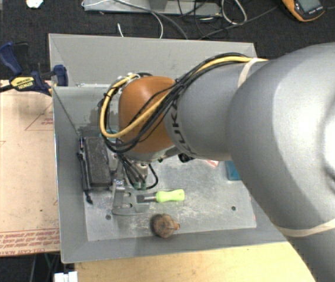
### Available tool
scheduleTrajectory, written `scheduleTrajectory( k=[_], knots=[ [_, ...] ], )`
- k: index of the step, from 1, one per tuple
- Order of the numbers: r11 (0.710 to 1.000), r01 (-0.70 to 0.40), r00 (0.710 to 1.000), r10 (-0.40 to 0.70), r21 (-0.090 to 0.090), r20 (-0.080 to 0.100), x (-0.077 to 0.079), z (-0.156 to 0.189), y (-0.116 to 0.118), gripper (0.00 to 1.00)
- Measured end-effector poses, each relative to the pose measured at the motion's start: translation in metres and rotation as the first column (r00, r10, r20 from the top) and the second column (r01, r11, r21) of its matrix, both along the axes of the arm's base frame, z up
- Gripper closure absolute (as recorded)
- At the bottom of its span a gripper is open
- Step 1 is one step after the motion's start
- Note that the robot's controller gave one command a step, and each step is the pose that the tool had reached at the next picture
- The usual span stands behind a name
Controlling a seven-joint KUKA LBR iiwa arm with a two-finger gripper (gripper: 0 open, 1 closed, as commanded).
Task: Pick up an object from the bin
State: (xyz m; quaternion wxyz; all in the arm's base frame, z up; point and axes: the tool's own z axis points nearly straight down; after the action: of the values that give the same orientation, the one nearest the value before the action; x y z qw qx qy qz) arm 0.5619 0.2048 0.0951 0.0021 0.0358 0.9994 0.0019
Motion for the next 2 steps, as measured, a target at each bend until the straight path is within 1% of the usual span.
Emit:
scheduleTrajectory(
  k=[1,2],
  knots=[
    [0.993,0.118,0.993,-0.118,-0.002,-0.002,0.004,-0.024,0.017,0.0],
    [0.987,0.159,0.987,-0.159,0.002,0.004,-0.006,0.006,0.044,0.0]
  ],
)
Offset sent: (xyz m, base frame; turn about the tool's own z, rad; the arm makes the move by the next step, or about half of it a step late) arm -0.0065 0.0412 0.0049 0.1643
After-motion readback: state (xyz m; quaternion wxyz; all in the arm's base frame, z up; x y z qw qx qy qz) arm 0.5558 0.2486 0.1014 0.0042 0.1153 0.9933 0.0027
